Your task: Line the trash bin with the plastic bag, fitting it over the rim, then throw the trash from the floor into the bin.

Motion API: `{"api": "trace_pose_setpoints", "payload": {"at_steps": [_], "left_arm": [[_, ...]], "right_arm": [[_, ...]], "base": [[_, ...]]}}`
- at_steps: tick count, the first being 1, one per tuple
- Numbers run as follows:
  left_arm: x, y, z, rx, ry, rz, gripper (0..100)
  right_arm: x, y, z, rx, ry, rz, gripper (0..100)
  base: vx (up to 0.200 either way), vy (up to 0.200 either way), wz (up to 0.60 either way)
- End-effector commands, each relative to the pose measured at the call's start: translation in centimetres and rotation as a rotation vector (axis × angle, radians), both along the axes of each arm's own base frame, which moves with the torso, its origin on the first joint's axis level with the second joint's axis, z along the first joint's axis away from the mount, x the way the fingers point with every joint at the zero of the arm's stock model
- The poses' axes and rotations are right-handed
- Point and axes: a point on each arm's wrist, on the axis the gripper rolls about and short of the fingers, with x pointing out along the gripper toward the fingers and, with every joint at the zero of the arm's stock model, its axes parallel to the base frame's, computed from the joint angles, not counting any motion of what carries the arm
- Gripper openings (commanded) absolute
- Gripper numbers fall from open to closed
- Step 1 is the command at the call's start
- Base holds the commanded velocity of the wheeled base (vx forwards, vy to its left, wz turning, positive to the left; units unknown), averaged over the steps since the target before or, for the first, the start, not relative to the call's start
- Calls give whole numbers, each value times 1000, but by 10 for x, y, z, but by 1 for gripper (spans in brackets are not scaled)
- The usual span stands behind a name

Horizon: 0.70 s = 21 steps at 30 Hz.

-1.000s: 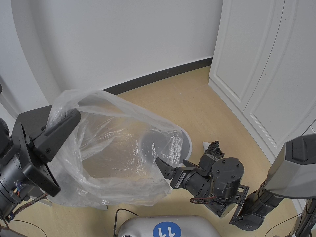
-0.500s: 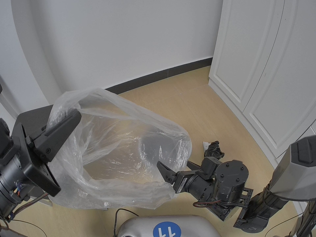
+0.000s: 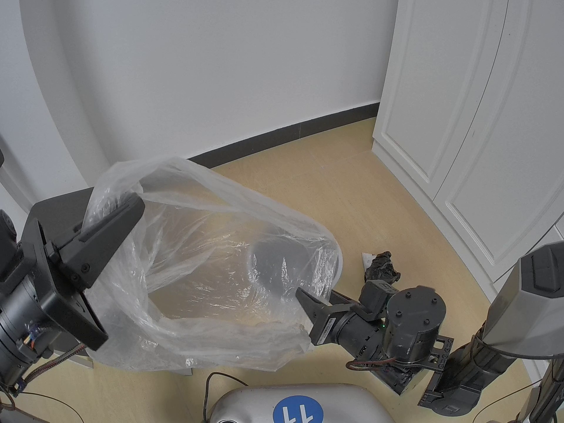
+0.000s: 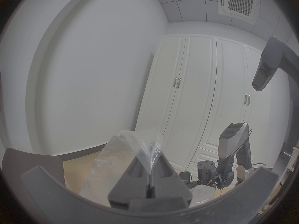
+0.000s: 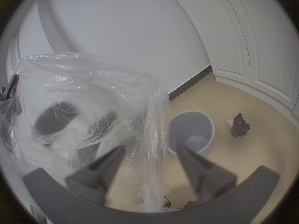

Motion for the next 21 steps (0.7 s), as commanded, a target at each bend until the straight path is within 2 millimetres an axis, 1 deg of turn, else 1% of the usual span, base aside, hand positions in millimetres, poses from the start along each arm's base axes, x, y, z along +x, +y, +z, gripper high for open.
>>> {"api": "trace_pose_setpoints", "payload": {"at_steps": [1,10,14,21], "left_arm": [[0,0,0,0,1,1,0],[1,-1,-1,2,4,1,0],[2,-2,-2,9,9,2,0],[3,-3,-4,20,18,2,0]], "right_arm": [[0,0,1,5,-4,0,0],[-1,-1,3,-15,-24,1,0],[-2,-3,5,-53,-66,-34,0],[-7,-14,11,-88,-137,-31,0]], "base": [[0,0,0],[0,0,0],[0,0,0],[0,0,0]]}}
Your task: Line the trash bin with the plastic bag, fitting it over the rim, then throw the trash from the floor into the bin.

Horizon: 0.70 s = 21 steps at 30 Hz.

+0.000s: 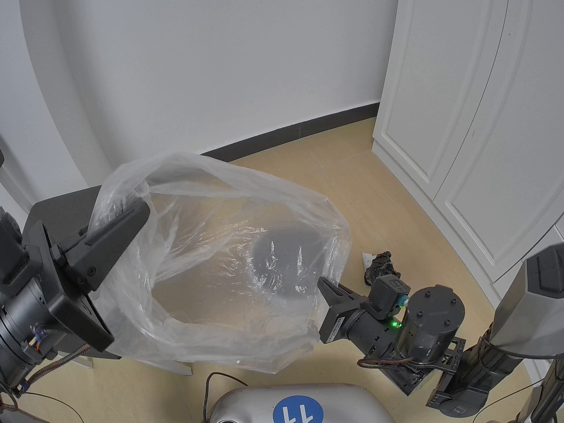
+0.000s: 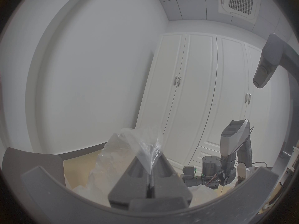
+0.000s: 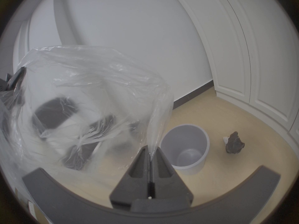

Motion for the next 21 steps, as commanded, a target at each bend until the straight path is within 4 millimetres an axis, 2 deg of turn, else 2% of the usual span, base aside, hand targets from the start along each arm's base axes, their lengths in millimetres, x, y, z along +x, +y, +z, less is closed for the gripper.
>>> {"api": "trace_pose_setpoints", "payload": {"at_steps": [1,10,15,16,21], "left_arm": [[3,-3,-3,15,13,2,0],[8,-9,-10,47,40,2,0],[10,-12,-13,59,52,3,0],[10,-12,-13,60,55,4,0],[11,-12,-15,63,58,6,0]], "right_arm": [[-5,-9,2,-25,-15,1,0],[-18,-23,-8,-163,-19,48,0],[-10,-19,2,-139,-63,34,0],[-3,-18,7,-112,-79,13,0],[4,-28,10,-136,-97,-23,0]], "base": [[0,0,0],[0,0,0],[0,0,0],[0,0,0],[0,0,0]]}}
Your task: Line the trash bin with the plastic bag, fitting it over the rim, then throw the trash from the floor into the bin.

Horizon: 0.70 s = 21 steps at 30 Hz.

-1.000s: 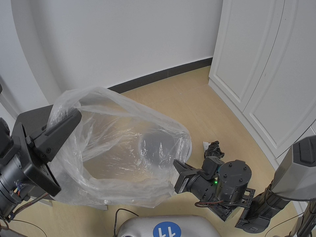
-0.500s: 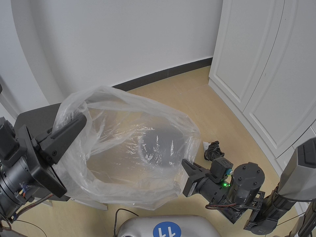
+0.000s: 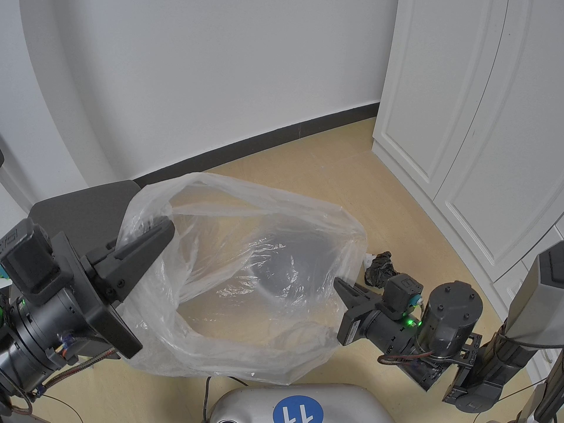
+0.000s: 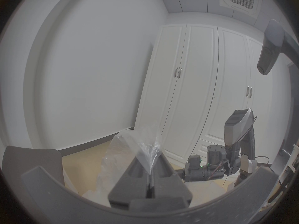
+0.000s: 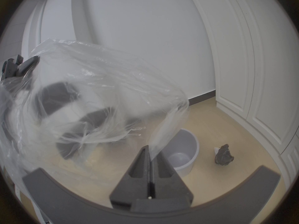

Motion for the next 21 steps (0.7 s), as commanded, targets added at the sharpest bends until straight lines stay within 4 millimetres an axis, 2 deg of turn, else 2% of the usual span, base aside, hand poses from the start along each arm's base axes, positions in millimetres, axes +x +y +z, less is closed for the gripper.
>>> {"api": "trace_pose_setpoints", "payload": {"at_steps": [1,16,21], "left_arm": [[2,-2,-3,14,10,2,0],[4,-4,-6,25,22,0,0],[6,-8,-9,39,38,0,0]], "right_arm": [[6,-7,10,11,-44,-31,0],[-1,-15,21,23,-68,-43,0],[8,-19,22,-24,-103,-82,0]], "base": [[0,0,0],[0,0,0],[0,0,0]]}}
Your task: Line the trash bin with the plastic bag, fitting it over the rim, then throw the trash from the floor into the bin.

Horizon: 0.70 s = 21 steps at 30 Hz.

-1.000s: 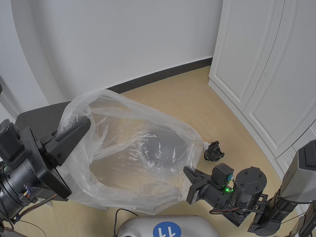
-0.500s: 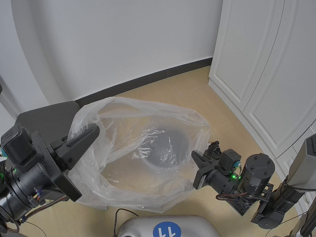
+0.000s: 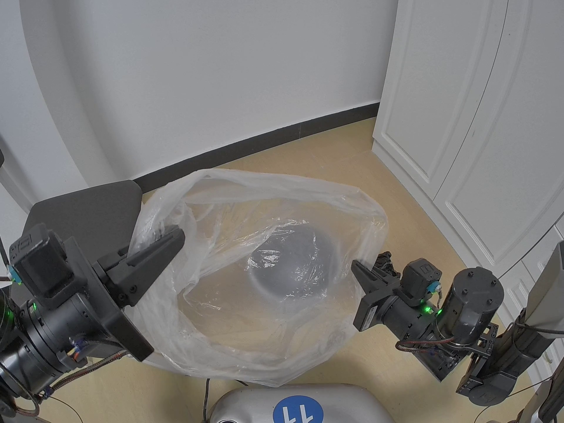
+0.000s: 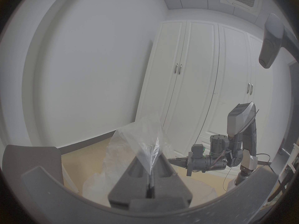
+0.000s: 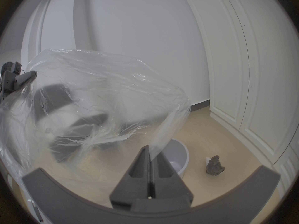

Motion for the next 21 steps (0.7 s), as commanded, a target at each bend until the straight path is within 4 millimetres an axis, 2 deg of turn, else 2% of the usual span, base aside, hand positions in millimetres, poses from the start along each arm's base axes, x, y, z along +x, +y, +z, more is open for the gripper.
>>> {"api": "trace_pose_setpoints", "payload": {"at_steps": [1,5,9,11,21], "left_arm": [[4,-5,-5,21,21,0,0],[8,-9,-10,40,39,3,0],[8,-9,-11,42,41,3,0],[8,-9,-11,43,42,3,0],[8,-9,-11,42,41,3,0]], "right_arm": [[9,-5,7,14,-38,-36,0],[17,-13,10,-1,-56,-78,0],[18,-26,4,-108,-57,-113,0],[18,-40,-3,-193,-48,-137,0],[27,-44,-3,-211,-63,-171,0]], "base": [[0,0,0],[0,0,0],[0,0,0],[0,0,0],[0,0,0]]}}
